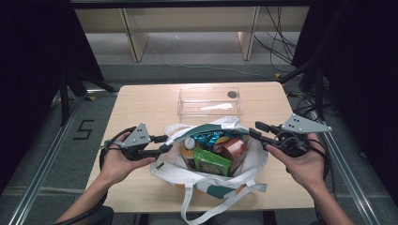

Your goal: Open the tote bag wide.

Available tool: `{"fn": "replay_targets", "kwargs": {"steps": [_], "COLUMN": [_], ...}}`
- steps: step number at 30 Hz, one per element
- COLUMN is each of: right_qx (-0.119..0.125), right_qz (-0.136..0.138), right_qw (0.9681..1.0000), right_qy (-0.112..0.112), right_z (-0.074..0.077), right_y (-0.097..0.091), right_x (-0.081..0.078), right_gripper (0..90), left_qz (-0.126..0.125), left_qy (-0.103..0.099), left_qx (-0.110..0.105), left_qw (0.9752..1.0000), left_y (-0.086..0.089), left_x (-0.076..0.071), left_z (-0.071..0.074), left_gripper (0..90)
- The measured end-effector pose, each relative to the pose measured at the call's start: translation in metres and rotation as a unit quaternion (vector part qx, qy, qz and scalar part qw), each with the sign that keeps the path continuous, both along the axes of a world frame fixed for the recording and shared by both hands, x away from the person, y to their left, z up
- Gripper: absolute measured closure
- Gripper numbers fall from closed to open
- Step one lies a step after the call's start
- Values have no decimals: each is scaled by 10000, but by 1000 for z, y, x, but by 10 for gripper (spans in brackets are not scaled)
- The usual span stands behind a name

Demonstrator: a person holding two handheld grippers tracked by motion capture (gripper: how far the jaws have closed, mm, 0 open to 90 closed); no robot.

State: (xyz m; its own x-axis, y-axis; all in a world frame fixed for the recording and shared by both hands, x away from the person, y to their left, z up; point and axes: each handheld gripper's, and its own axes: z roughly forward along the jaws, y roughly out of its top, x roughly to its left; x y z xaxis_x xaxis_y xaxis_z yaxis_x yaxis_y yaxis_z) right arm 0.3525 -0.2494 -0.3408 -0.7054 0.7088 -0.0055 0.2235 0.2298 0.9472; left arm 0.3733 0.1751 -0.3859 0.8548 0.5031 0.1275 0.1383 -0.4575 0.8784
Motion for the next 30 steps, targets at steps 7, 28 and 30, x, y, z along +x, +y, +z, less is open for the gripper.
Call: {"fn": "replay_targets", "kwargs": {"steps": [7,28,30], "right_qx": [-46,-553,-580], "right_qz": [54,-277,-338], "right_qw": [10000,9979,9977], "right_qy": [-65,185,113], "right_z": [3,-1,-3], "right_y": [3,3,3], "right_x": [-3,11,14], "right_gripper": [637,893,893], "left_qz": [43,499,561], "left_qy": [-44,-470,-485], "left_qx": [25,119,107], "left_qw": [10000,9976,9972], "left_y": [-2,-14,-18], "left_x": [-1,19,24], "left_z": [2,23,22], "left_gripper": [680,800,800]}}
